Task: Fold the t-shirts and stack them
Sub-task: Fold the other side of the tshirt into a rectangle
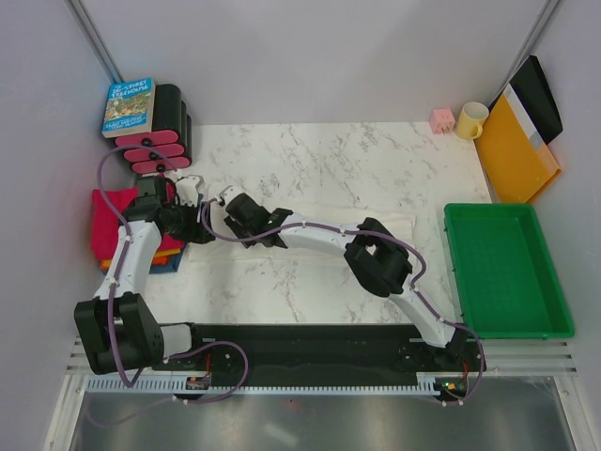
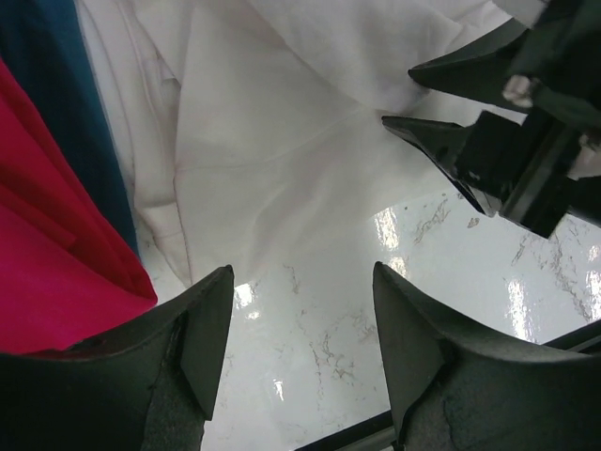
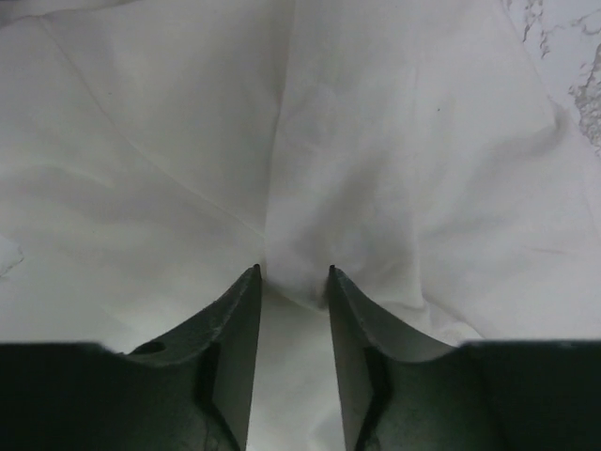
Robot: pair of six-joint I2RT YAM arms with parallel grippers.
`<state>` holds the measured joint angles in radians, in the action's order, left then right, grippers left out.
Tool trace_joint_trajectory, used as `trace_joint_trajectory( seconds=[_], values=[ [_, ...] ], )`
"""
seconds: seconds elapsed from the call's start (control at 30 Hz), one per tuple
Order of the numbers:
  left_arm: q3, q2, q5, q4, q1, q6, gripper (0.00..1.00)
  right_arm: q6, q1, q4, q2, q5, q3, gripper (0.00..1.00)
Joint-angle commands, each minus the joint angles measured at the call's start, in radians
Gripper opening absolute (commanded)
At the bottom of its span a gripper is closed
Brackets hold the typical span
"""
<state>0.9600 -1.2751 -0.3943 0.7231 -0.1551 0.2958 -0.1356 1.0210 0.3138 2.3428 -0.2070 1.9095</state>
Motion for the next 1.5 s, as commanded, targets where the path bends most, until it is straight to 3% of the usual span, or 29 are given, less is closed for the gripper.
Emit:
trace_joint_trajectory(
  seconds=[0.0,0.13,0.27,0.57,1.07,1.47],
  values=[
    [-0.018,0.046,0.009,-0.011,-0.011,0.008,0.67,-0.021,-0.001,-0.009,0.024,-0.023,0.060,0.36],
    [-0.035,0.051,0.005,-0.011,-0.014,0.012,0.66,-0.039,0.001,-0.005,0.038,-0.054,0.080,0.29],
    [-0.038,0.051,-0.003,-0.011,-0.015,0.008,0.65,-0.052,-0.001,-0.010,0.024,-0.104,0.072,0.15],
    [-0.047,0.034,-0.025,-0.021,-0.015,-0.003,0.63,-0.101,-0.010,-0.079,-0.031,-0.231,0.042,0.00],
    [-0.064,0.000,-0.017,-0.040,-0.015,0.006,0.61,-0.217,-0.078,-0.170,-0.082,-0.338,-0.021,0.00],
    [-0.052,-0.023,-0.012,-0.050,-0.017,0.009,0.59,-0.308,-0.156,-0.059,-0.047,-0.393,-0.029,0.00]
  ],
)
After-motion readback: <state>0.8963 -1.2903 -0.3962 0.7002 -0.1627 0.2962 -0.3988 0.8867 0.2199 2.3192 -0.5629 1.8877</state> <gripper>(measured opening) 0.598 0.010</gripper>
